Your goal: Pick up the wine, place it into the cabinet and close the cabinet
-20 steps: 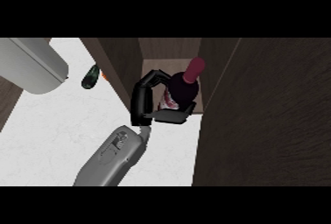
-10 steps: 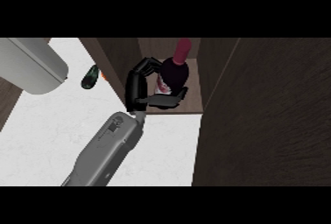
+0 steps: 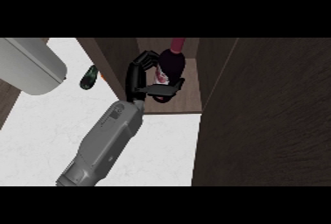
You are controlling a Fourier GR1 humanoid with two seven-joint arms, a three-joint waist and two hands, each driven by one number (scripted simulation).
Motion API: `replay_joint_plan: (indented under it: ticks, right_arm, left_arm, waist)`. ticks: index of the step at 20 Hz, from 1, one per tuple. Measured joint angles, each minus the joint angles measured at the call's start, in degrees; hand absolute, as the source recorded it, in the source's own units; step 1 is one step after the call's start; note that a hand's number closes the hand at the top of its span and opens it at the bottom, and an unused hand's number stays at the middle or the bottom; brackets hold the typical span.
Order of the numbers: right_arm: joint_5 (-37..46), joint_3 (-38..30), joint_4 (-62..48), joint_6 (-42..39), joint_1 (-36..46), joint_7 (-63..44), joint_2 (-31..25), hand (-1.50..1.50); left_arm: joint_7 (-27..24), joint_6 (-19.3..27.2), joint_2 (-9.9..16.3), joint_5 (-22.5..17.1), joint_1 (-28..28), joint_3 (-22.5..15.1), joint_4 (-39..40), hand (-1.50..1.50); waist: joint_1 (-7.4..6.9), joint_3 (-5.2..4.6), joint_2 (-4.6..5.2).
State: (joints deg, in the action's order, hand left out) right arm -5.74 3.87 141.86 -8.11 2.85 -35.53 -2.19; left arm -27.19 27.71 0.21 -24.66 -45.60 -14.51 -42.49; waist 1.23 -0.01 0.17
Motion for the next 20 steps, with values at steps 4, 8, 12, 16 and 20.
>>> replay_joint_plan:
  ticks: [4,8,12,16,20]
  right_arm:
    - [0.0,0.4,-0.1,-0.6,-0.7,1.0,0.2,-1.5]
    - [0.1,0.8,-0.2,-0.3,-0.5,0.6,0.5,-1.5]
    - [-0.2,-0.3,-0.3,-0.6,0.0,0.2,0.1,-1.5]
    - [-0.4,-0.4,-0.4,-1.2,0.1,0.6,0.0,-1.5]
    - [-0.3,0.8,-0.5,-0.6,0.2,0.8,0.9,-1.5]
  left_arm:
    - [-0.4,-0.2,0.0,-1.1,-4.5,1.5,5.2,1.5]
    - [-3.5,-0.1,0.1,-1.1,-7.9,3.1,10.4,1.5]
    - [-6.8,-0.5,0.6,0.0,-10.6,5.0,14.5,1.5]
    - [-10.0,0.2,0.4,0.6,-13.3,7.2,19.0,1.5]
    - [-11.9,0.3,0.1,0.4,-15.7,8.7,22.8,1.5]
  waist:
    - [0.17,-0.01,0.04]
    - [0.48,-0.02,0.13]
    - [0.45,0.0,0.17]
    - [0.69,0.0,0.28]
    - [1.03,-0.02,0.39]
